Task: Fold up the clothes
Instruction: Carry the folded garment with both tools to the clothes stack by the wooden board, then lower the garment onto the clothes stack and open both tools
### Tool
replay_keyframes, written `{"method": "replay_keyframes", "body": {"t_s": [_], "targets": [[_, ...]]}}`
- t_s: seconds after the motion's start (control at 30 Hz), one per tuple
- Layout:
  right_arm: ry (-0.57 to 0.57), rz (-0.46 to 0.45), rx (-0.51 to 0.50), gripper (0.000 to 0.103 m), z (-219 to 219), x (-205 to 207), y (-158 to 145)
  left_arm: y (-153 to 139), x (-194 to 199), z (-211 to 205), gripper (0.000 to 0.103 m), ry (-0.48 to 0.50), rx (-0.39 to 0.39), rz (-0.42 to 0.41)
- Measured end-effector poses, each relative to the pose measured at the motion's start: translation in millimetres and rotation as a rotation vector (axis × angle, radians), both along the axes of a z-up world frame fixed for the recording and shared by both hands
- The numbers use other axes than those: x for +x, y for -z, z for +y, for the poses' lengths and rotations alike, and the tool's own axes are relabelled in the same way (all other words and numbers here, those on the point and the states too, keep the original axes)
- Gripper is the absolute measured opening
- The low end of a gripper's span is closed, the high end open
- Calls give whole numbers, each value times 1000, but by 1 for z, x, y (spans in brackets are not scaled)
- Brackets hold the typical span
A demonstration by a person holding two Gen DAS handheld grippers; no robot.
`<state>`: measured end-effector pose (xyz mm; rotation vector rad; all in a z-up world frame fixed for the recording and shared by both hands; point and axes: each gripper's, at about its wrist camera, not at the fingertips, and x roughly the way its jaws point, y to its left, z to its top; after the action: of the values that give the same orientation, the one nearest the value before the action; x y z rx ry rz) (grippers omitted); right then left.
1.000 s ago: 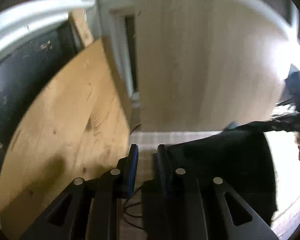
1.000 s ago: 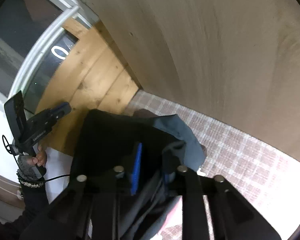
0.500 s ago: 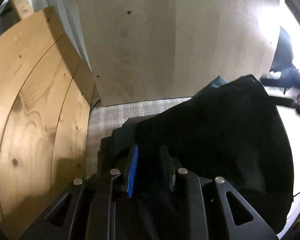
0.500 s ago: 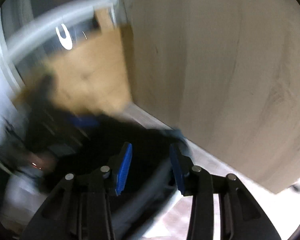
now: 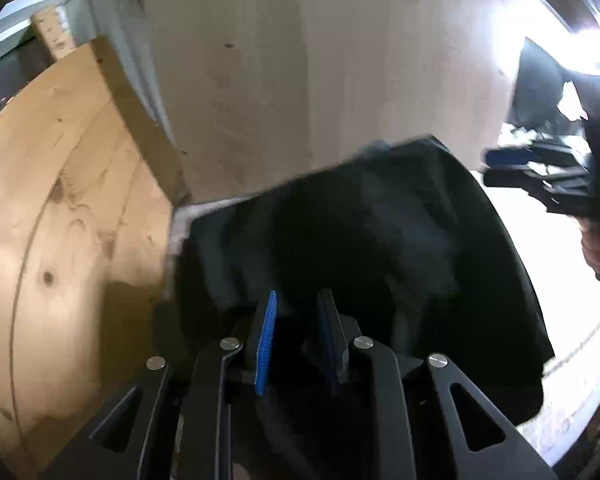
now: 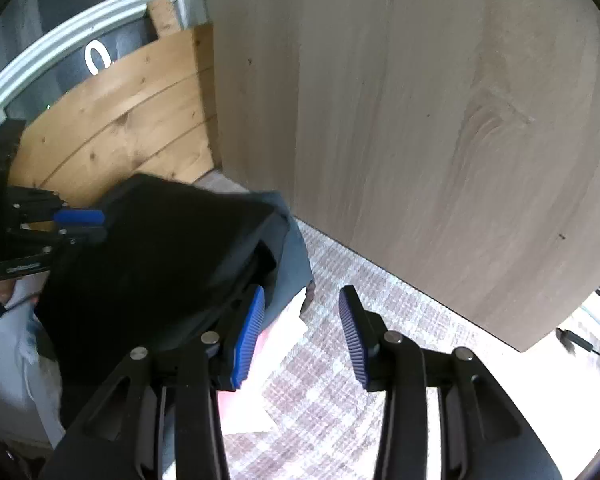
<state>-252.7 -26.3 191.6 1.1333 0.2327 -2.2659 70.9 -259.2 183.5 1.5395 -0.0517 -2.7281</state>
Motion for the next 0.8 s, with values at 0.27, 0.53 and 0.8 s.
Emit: {"method": "replay_keyframes", "body": {"t_s": [0.27, 0.53, 0.8], "targets": [[-89, -16, -15, 39, -19, -9, 8, 2, -7, 7, 20, 10, -17, -32], [106, -3, -43, 47, -15, -55, 15, 2, -6, 10, 21, 12, 2, -38], [165, -163, -386, 47, 51, -48, 22, 6, -8, 3, 22, 24, 32, -36]]}}
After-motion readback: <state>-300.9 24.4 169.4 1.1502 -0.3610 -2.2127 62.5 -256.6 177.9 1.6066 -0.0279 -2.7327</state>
